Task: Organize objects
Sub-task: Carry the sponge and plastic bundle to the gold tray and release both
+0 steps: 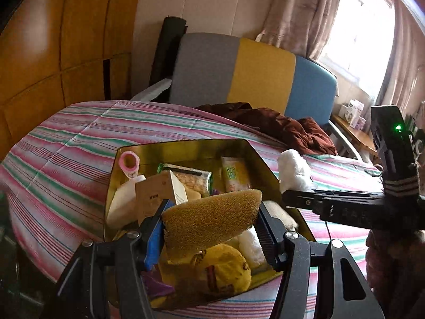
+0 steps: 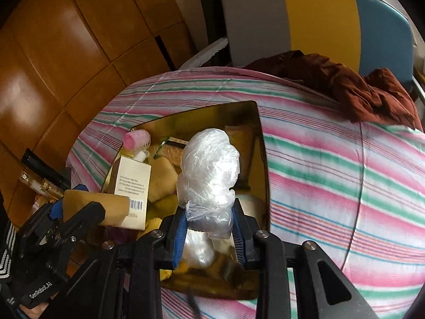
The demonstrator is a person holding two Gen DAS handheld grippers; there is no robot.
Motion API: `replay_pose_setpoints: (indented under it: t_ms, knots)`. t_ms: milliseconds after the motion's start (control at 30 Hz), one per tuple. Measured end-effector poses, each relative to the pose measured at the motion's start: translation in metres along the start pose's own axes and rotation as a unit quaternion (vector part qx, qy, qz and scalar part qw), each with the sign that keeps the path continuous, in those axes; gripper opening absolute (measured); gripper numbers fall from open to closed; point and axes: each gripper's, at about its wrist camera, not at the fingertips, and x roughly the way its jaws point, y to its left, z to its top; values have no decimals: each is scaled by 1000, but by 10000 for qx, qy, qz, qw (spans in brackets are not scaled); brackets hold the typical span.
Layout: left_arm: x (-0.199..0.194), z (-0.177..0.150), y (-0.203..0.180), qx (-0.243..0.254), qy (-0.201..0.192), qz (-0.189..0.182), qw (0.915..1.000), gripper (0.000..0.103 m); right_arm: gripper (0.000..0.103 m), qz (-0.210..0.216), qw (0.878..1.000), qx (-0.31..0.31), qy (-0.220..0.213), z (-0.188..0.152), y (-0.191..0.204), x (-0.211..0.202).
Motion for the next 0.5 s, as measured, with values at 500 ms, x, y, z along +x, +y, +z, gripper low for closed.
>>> replay_pose_setpoints:
  t_ms: [500]
  knots:
    - [49, 32, -7, -198, 101, 179, 9996, 62, 32, -28, 9999, 61, 75, 21, -8, 24]
